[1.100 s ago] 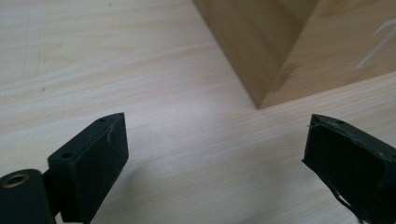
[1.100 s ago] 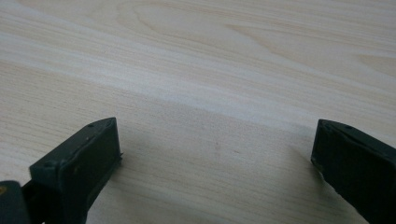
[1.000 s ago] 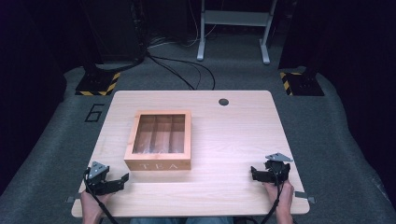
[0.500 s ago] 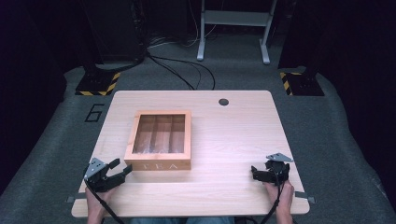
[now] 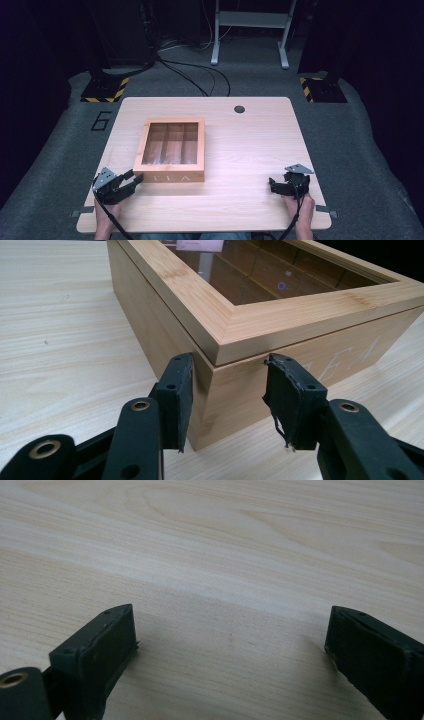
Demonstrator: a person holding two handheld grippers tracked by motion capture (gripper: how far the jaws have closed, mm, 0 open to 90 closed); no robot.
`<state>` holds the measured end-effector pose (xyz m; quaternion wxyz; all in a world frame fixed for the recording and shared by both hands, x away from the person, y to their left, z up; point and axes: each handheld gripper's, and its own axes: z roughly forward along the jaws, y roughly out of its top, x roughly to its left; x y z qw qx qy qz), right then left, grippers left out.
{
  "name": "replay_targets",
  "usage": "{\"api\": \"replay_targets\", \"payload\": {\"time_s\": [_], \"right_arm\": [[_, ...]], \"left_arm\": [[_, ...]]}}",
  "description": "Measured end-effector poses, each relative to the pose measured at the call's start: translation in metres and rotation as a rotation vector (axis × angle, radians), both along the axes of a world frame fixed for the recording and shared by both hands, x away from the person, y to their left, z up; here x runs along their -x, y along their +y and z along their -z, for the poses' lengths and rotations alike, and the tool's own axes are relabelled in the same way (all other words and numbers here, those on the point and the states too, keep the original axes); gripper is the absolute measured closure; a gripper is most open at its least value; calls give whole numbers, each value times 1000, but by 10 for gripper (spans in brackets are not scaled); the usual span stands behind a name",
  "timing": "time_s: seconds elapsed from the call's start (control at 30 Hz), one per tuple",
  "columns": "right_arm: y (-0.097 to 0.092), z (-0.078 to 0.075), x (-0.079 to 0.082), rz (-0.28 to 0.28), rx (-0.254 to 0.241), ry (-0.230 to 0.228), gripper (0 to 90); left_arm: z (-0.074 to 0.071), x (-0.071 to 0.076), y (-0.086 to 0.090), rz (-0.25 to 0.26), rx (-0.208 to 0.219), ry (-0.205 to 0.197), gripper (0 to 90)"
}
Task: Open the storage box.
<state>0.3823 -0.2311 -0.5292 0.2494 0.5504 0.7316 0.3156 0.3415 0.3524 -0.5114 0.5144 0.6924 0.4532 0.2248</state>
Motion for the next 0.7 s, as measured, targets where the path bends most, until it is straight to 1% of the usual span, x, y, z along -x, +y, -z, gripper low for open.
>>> {"api": "replay_targets", "payload": {"time_s": [0.1,0.2,0.23,0.33,0.4,0.47,0.5,0.57,0.6,0.7], "right_arm": [[0,0,0,0,-1,1,58],[0,0,0,1,1,-1,58],[0,0,0,1,1,-2,58],[0,0,0,3,2,-4,61],[0,0,0,3,2,-4,62],[0,0,0,6,3,-7,61],[0,0,0,4,6,0,62],[0,0,0,5,7,-1,62],[0,0,0,5,7,-2,62],[1,0,0,5,8,-4,62]], "left_arm": [[-1,0,1,2,-8,-5,553],[-2,0,2,11,-16,-1,571],[-3,0,3,18,-23,-6,575],[-3,0,3,17,-33,-7,581],[-3,0,3,19,-30,-9,582],[-3,1,2,15,-37,-20,584],[-3,1,2,12,-40,-21,584],[-3,2,2,12,-42,-21,584],[-2,1,1,6,-38,-30,584],[-2,2,1,6,-41,-28,584]]}}
